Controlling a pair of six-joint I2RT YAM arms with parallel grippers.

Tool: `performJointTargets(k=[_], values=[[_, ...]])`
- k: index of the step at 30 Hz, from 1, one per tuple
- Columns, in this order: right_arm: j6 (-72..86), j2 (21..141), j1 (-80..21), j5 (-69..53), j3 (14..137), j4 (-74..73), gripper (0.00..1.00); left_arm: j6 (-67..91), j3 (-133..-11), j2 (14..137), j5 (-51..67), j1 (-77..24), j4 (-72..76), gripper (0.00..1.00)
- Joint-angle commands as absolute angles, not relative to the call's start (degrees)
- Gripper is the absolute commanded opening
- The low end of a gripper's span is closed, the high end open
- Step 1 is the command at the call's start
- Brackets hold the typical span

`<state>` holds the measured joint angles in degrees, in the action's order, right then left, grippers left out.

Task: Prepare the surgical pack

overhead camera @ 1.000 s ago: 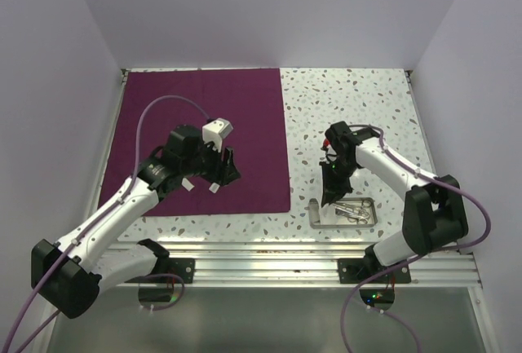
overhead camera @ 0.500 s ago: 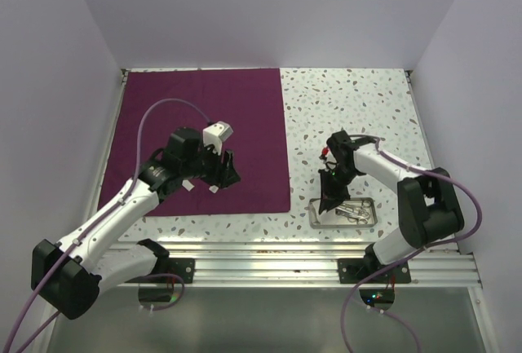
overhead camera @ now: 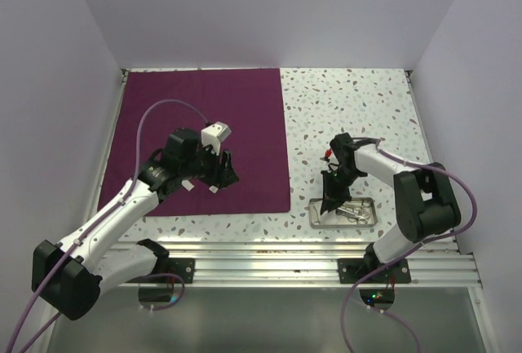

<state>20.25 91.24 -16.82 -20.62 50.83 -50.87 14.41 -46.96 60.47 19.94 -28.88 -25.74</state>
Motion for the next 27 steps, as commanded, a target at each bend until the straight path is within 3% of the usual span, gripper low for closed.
performJointTargets(k=[1,6,8,18,27], values=[[19.07,91.58,-16.70,-21.62,50.89,-50.18,0.00,14.33,-46.85,59.76,21.09,-28.30,-23.73,0.56],[19.16,91.06,-16.70,-21.01,50.89,-50.97,0.08,14.24,-46.67,59.68,21.36,-28.13,-23.73,0.56],[19.16,90.70,-16.61,-20.66,50.89,-51.41,0.16,14.24,-46.58,59.77,21.44,-28.04,-23.73,0.56],[19.51,87.46,-16.70,-18.37,52.11,-55.01,0.39,14.33,-46.23,59.77,21.80,-27.77,-23.47,0.56],[19.51,84.56,-16.61,-8.71,59.31,-66.00,0.49,14.15,-46.93,59.94,18.73,-26.99,-24.69,0.56]])
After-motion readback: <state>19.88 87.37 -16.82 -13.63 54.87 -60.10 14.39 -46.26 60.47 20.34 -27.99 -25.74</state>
